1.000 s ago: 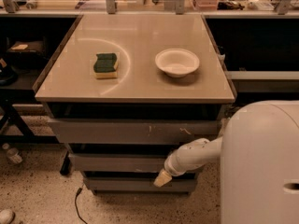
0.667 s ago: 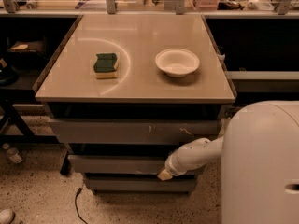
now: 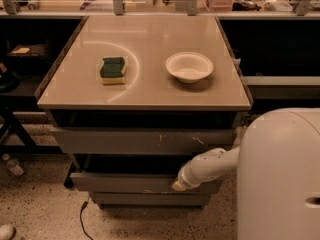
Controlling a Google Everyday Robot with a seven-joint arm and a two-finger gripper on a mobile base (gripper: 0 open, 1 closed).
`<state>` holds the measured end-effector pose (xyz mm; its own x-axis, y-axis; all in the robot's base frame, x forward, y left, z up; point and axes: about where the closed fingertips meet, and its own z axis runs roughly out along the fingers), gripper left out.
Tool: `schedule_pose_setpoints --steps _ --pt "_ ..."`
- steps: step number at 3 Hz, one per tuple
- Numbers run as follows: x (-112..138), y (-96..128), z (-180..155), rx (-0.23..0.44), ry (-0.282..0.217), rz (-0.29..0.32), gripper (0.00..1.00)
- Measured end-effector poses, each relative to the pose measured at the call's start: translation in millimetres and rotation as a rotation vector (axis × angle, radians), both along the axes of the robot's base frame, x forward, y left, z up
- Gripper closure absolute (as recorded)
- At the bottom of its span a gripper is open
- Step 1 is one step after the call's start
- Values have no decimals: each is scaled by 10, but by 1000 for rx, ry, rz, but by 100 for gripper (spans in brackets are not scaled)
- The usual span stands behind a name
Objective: Open middle drawer
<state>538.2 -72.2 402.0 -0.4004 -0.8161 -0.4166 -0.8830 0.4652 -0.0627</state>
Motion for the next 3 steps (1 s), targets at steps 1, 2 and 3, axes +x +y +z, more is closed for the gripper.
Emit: schedule_pose_setpoints --steps 1,2,3 --pt "0 0 0 0 0 0 100" --pt "0 0 28 0 0 0 100" --pt "-114 -61 43 -1 26 -12 100"
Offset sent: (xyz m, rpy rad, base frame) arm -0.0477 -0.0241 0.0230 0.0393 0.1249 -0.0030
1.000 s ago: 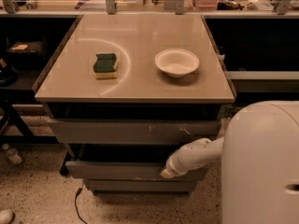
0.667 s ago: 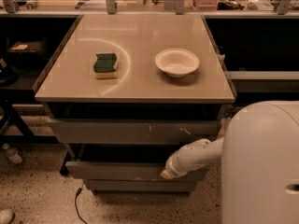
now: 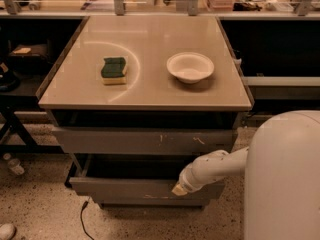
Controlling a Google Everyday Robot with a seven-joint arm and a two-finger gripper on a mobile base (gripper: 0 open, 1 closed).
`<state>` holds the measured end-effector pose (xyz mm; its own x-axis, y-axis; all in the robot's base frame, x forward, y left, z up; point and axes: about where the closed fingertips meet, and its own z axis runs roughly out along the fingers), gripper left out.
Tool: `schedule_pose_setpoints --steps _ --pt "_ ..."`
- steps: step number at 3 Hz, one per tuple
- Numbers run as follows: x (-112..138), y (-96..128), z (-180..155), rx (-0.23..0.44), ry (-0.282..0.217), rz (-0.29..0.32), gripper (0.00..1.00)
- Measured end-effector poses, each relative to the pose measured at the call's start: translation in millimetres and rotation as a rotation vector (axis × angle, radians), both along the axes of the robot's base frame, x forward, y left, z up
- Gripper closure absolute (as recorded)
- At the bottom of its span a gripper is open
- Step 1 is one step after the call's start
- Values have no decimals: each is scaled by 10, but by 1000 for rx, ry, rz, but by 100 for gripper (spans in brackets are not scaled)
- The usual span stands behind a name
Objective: Open middle drawer
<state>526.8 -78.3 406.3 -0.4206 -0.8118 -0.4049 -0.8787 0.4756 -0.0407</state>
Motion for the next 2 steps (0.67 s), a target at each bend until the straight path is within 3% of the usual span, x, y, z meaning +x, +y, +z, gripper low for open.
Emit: schedule_pose_setpoints --steps 1,2 --pt "-312 -155 38 -3 59 -33 100" --pt "-312 -155 38 -3 59 -33 100"
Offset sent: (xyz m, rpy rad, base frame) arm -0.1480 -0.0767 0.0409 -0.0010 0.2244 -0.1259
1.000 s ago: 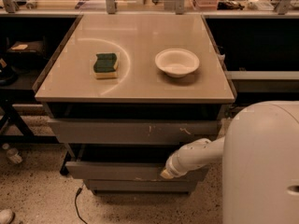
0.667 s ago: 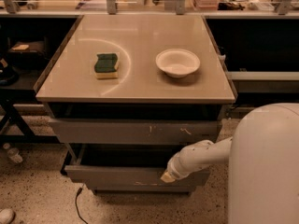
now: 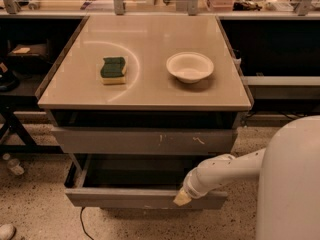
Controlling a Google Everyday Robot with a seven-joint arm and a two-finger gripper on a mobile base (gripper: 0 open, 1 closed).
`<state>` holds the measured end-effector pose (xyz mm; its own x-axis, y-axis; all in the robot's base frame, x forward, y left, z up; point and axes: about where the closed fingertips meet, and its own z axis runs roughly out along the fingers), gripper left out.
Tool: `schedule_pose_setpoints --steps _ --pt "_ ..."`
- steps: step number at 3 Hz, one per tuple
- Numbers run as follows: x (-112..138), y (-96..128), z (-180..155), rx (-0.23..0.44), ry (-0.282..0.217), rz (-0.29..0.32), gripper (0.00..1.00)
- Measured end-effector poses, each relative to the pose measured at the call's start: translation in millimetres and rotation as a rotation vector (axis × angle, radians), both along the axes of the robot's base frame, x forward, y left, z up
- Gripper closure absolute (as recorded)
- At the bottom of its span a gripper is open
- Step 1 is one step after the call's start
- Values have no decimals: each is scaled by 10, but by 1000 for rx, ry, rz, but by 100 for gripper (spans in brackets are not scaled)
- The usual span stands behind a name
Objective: Open middle drawer
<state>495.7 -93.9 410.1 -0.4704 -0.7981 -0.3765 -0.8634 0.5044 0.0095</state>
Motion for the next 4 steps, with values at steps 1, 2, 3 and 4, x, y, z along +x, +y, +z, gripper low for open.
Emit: schedule_pose_setpoints --steps 1,2,3,4 --pt "51 31 37 3 -9 20 100" --pt "42 11 38 -5 -4 19 100" --pt "-10 -34 28 -13 4 6 100" --pt "-63 -68 21 -21 13 -8 100"
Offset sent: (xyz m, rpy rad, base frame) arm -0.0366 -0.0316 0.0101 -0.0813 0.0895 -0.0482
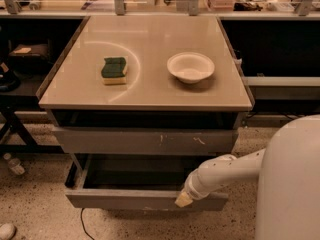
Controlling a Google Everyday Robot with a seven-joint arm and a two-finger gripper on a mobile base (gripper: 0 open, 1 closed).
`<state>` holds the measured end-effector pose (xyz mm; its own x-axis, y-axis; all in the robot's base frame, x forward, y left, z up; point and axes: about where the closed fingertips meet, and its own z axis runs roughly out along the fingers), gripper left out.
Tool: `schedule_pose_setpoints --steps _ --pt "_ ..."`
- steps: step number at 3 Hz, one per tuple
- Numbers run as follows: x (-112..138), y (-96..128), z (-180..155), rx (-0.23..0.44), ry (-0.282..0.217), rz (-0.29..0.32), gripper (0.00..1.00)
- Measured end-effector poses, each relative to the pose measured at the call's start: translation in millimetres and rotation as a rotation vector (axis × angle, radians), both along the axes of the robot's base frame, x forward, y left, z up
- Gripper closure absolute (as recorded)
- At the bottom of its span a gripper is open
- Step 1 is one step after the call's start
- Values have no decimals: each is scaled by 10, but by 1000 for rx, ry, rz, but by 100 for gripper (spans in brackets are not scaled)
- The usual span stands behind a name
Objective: Open middle drawer
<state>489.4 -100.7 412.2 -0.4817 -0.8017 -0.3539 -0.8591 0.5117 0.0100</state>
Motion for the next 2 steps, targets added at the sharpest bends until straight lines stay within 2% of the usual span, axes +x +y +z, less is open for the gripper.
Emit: schedule_pose_setpoints --steps 1,2 --pt "-42 -25 18 -13 -1 -21 100" --pt "-51 -10 11 -13 4 -13 100"
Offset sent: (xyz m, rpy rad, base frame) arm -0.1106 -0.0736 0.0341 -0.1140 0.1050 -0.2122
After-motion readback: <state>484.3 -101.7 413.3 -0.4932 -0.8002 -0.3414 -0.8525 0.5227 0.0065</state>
